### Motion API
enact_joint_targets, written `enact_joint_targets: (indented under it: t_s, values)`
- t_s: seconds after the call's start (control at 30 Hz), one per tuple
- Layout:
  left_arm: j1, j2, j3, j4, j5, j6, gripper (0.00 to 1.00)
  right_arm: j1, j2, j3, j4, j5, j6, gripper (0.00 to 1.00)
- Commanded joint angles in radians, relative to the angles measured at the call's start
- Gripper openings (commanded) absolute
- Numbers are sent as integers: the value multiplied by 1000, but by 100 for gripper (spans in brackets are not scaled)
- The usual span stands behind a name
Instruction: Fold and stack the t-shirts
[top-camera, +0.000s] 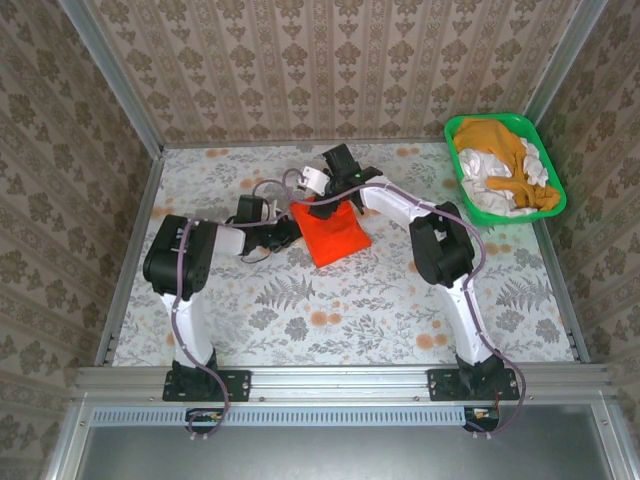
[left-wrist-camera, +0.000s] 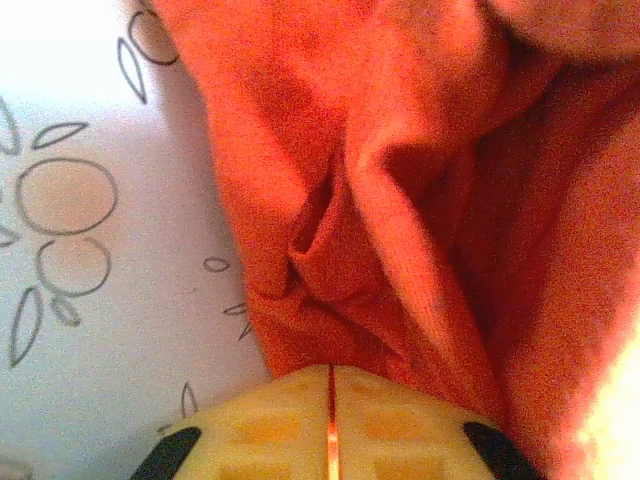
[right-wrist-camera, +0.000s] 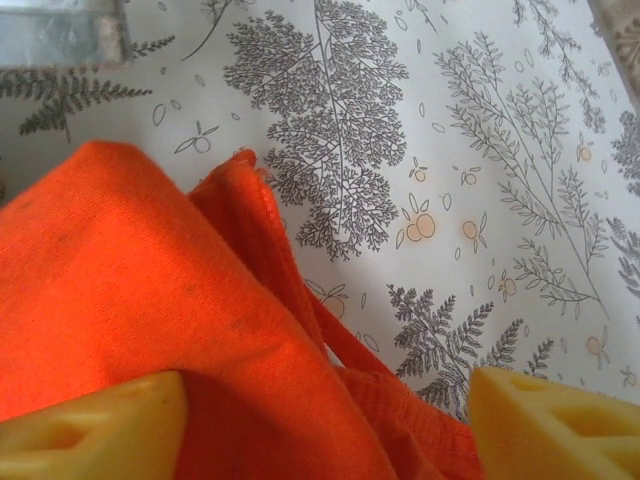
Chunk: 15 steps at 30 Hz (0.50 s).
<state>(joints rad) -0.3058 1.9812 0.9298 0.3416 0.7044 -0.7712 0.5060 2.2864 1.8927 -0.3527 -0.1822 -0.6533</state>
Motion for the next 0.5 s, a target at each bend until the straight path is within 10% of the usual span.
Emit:
enact_joint_targets:
  t_s: [0.0,0.47]
  values:
    - [42,5,-73,-235,-133,8,17,-11,-138,-80,123,30,210,82]
    - [75,-338,-243,-316,-255,2,60,-125,-221,-347,190,-41,859,75]
